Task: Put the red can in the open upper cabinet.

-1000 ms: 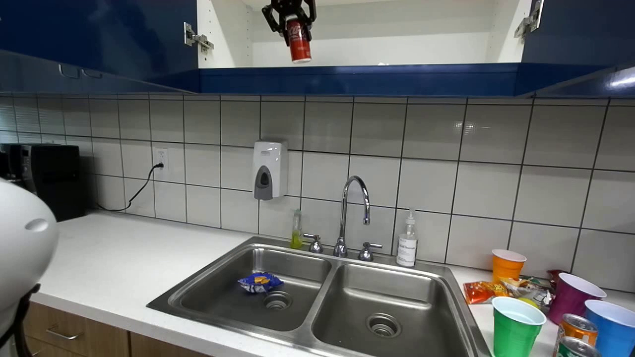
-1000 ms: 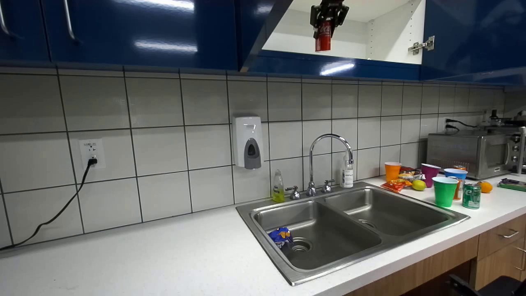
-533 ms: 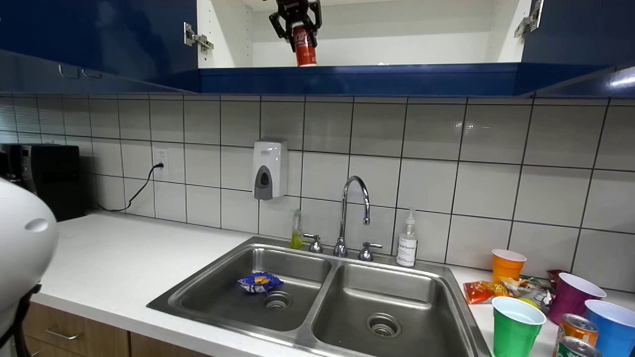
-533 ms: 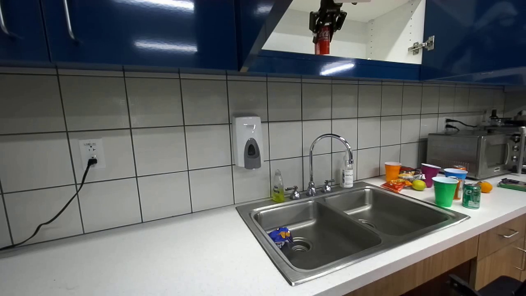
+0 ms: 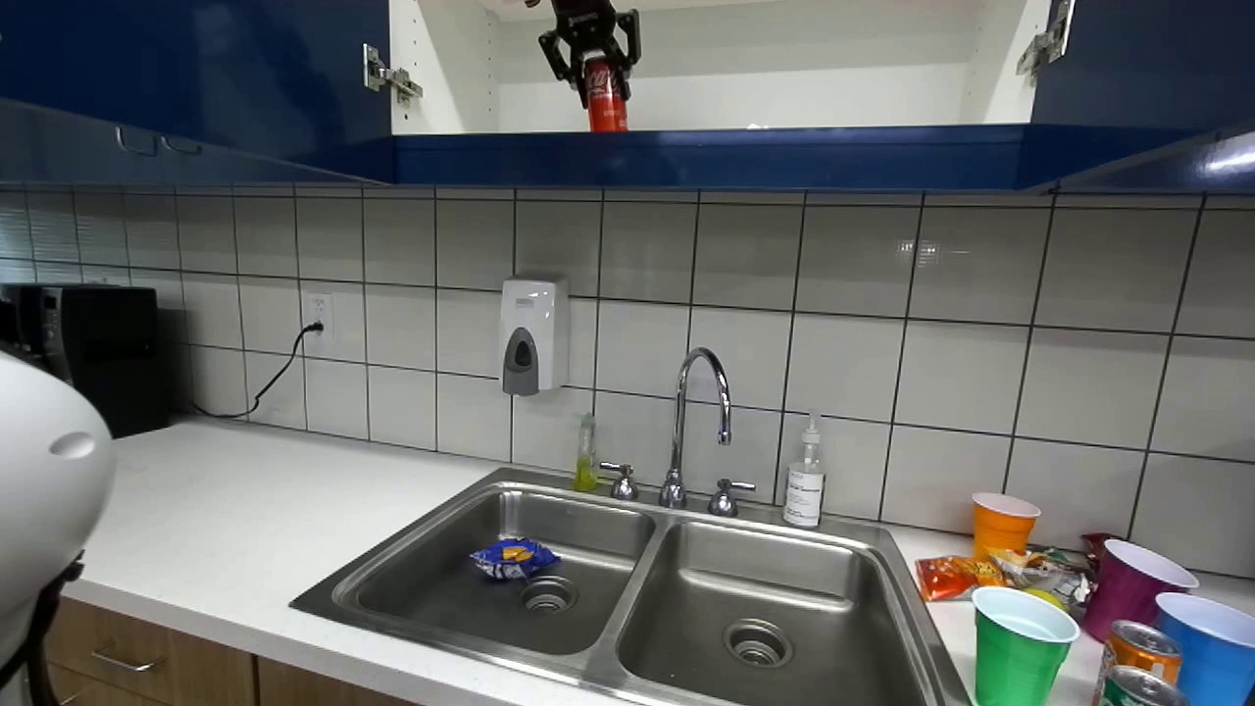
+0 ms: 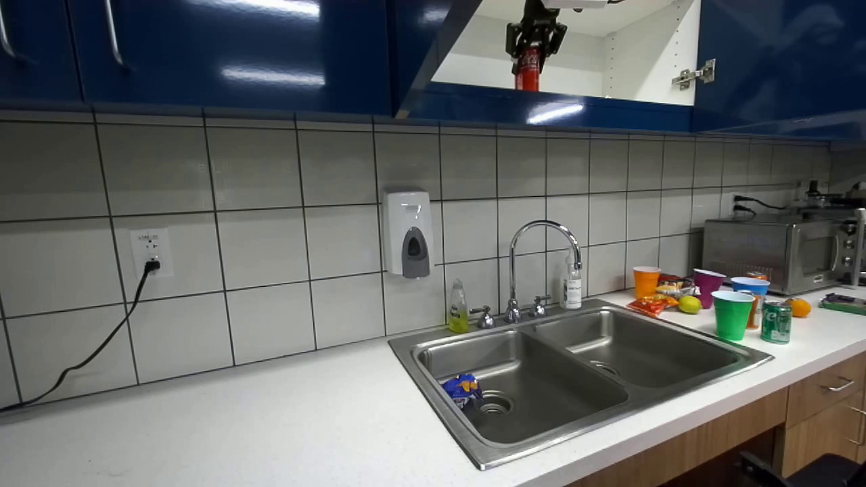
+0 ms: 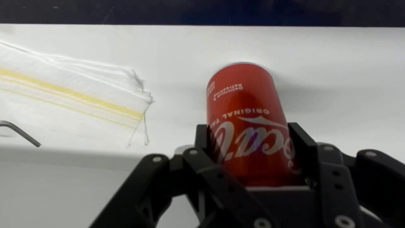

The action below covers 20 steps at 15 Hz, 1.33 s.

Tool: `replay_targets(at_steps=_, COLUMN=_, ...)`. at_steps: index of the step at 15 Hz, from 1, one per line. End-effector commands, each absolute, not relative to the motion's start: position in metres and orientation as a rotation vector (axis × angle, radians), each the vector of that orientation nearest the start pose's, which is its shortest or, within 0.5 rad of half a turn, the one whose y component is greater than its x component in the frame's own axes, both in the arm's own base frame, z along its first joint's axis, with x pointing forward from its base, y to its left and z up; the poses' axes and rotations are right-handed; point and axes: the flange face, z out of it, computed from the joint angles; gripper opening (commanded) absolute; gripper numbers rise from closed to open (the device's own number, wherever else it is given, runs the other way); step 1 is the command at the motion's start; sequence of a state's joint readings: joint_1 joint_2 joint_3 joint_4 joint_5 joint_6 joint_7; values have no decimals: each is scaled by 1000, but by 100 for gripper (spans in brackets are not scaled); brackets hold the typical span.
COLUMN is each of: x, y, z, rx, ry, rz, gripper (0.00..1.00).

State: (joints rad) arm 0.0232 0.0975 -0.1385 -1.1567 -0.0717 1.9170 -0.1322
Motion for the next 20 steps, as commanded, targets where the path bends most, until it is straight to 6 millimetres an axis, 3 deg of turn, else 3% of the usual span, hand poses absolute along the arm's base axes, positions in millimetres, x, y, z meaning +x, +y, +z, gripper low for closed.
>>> replay_targets(at_steps=1, x=587, y=-68, z=815, rx=-3128, ry=5, rz=-1036, gripper=89)
replay_targets(at_steps=4, x=590, y=-70, z=815, rx=-3129, ry=22, rz=-1025, gripper=100)
replay_targets(at_steps=20, x=574, y=-63, z=821, rx=-3143, ry=15, rz=-915, gripper=100)
